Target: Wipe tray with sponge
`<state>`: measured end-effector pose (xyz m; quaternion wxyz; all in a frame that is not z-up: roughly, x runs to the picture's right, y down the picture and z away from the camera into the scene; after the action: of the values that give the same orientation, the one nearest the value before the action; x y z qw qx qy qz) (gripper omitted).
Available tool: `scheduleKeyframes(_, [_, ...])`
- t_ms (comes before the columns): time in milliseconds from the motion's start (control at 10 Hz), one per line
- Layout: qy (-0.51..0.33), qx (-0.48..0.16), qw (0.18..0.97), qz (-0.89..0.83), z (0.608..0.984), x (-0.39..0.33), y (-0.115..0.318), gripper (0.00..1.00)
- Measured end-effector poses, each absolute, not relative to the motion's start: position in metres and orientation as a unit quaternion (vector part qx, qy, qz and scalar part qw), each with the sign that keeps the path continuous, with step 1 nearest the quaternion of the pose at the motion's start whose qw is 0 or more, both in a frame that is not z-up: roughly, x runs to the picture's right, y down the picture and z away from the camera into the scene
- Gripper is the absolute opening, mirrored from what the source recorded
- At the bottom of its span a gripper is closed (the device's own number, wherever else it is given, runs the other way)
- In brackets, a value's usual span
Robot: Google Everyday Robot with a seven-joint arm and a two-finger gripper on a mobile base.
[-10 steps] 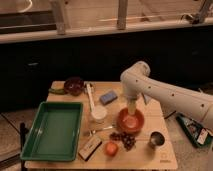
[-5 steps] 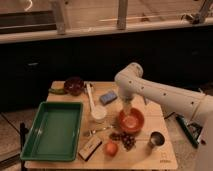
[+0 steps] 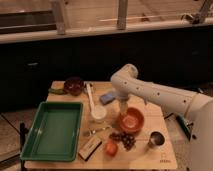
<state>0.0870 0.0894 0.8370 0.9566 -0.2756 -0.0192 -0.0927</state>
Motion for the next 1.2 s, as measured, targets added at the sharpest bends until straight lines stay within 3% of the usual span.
scheduleKeyframes(1200, [-0.051, -0.272, 0.951, -0.136, 0.859, 0.033, 0.074, 0.8])
